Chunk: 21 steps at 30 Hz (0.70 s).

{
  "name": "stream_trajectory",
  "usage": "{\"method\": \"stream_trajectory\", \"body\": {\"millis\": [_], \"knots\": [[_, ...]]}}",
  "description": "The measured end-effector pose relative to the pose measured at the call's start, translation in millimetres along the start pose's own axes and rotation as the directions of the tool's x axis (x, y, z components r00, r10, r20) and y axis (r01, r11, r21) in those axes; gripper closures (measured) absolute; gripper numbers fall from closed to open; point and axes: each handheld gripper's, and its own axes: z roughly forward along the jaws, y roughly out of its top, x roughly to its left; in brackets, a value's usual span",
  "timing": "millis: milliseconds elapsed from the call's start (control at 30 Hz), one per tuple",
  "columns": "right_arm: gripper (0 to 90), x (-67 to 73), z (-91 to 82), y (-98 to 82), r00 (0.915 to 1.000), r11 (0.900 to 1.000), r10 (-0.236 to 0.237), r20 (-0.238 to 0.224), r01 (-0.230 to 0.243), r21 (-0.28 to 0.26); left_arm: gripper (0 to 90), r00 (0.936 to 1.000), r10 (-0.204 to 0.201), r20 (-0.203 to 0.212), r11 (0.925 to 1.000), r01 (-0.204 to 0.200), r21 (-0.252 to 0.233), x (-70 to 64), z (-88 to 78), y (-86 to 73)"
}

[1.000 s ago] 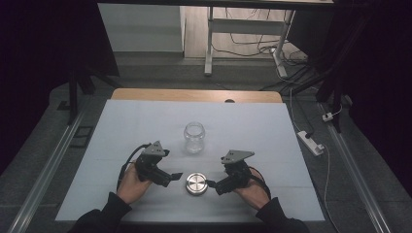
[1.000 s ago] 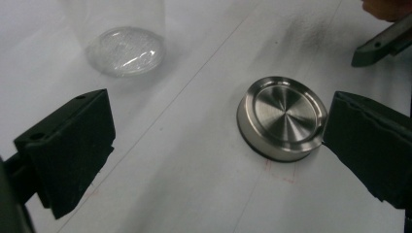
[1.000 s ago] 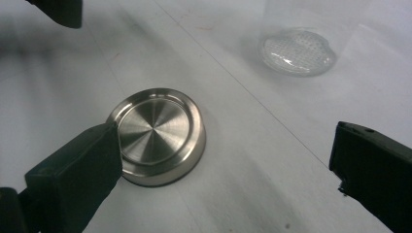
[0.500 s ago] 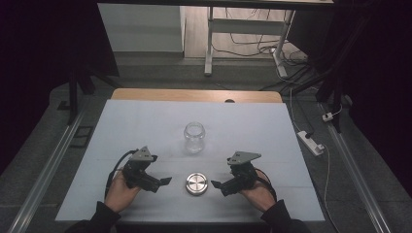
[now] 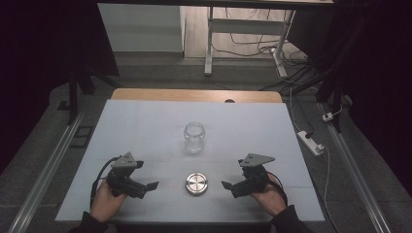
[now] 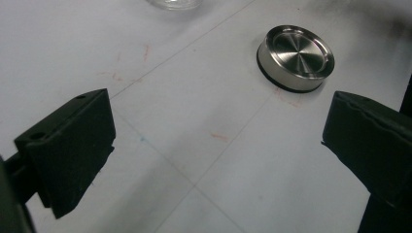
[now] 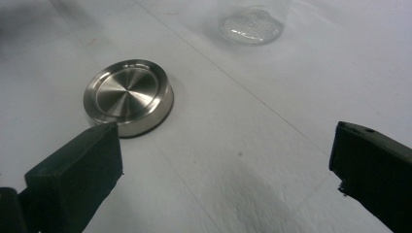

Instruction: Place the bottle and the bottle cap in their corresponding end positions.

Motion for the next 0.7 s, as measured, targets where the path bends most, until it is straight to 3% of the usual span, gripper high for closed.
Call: {"method": "stream_trajectory", "body": {"millis": [700], "knots": [[0.0,-11.3,-35.4,-28.4,0.9944,0.999,0.052,0.092,-0.053,0.006,0.0,0.9941,-0.072,-0.081,0.9971,0.070,-0.031,3.5,-38.9,-40.7]]}}
